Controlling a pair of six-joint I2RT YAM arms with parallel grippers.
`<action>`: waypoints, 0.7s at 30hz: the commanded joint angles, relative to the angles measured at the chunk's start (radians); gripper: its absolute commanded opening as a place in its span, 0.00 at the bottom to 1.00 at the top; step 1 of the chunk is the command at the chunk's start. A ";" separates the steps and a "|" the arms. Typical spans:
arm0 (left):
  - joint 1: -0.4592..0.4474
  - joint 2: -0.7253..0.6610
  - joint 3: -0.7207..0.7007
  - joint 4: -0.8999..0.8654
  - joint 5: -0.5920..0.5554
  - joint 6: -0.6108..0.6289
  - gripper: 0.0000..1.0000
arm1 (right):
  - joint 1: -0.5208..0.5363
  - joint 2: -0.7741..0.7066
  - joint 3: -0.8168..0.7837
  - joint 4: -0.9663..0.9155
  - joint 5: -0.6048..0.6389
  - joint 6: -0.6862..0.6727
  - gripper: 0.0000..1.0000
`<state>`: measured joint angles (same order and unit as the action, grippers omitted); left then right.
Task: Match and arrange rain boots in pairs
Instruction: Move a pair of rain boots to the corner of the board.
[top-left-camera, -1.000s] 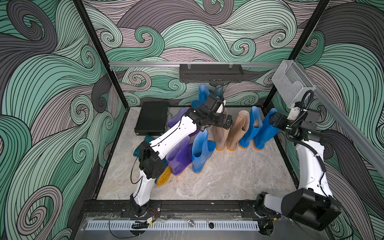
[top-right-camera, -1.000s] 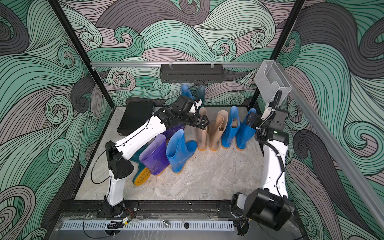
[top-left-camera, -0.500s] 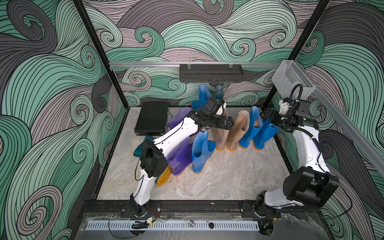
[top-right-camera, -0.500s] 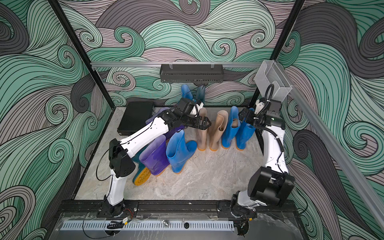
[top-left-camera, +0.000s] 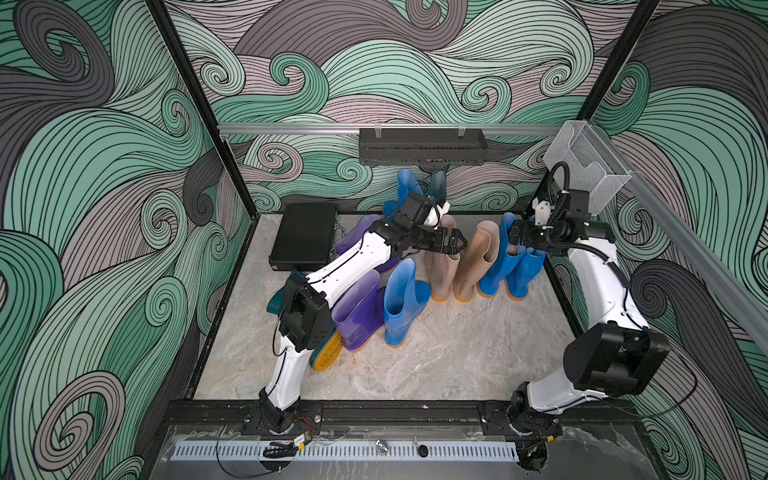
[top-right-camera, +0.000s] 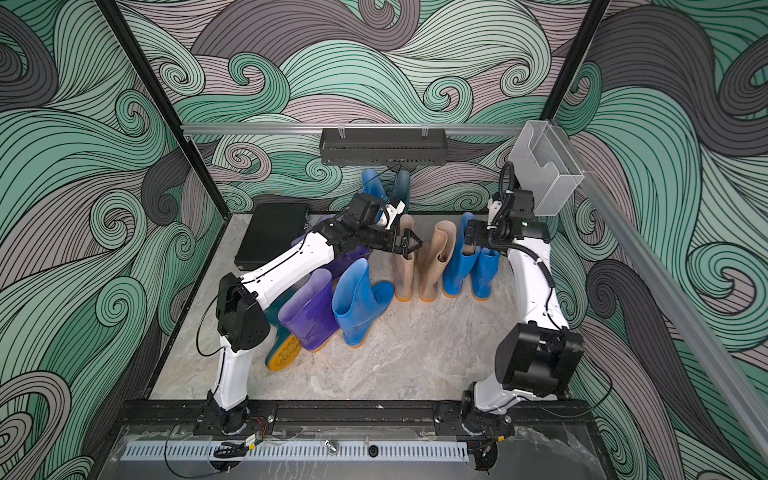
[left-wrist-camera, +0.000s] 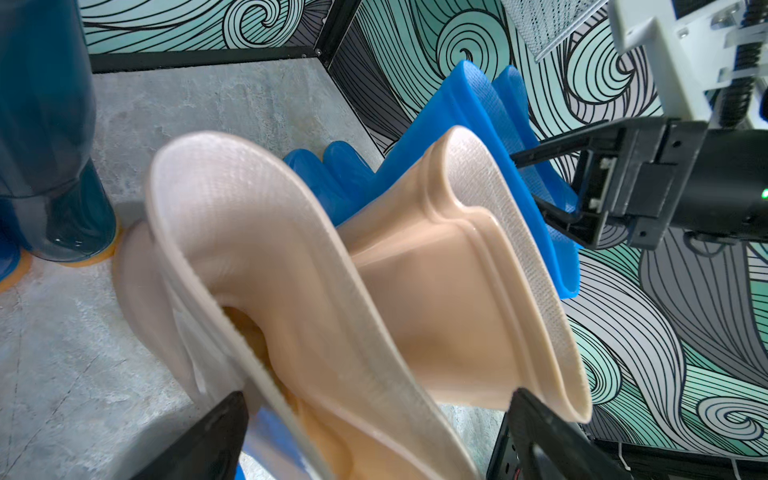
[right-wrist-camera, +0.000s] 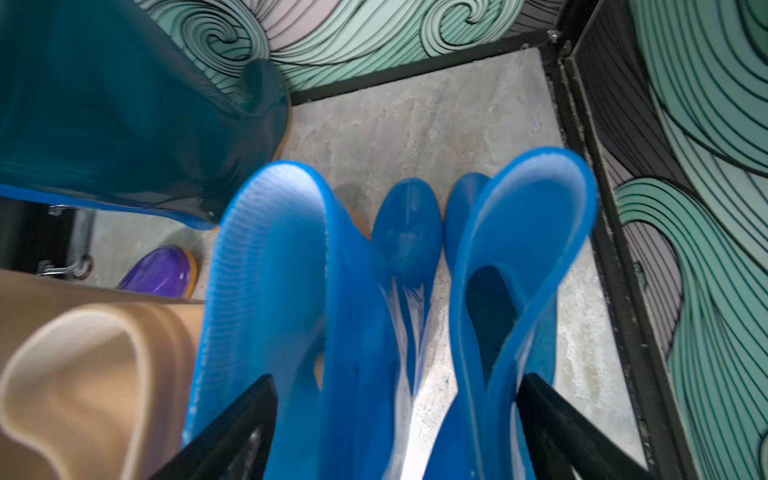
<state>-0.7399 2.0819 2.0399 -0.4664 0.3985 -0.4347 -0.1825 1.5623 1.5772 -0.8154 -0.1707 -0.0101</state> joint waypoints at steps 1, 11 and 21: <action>0.008 0.012 0.014 0.024 0.029 0.003 0.99 | 0.009 0.023 0.031 -0.037 0.062 -0.037 0.80; 0.018 0.012 -0.004 0.031 0.036 0.001 0.99 | 0.014 0.171 0.161 -0.033 0.034 -0.091 0.00; 0.021 -0.007 -0.048 0.055 0.037 -0.006 0.99 | 0.014 0.368 0.427 -0.020 0.075 -0.132 0.00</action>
<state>-0.7330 2.0865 1.9995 -0.4232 0.4240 -0.4385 -0.1719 1.8896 1.9411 -0.8646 -0.1093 -0.1059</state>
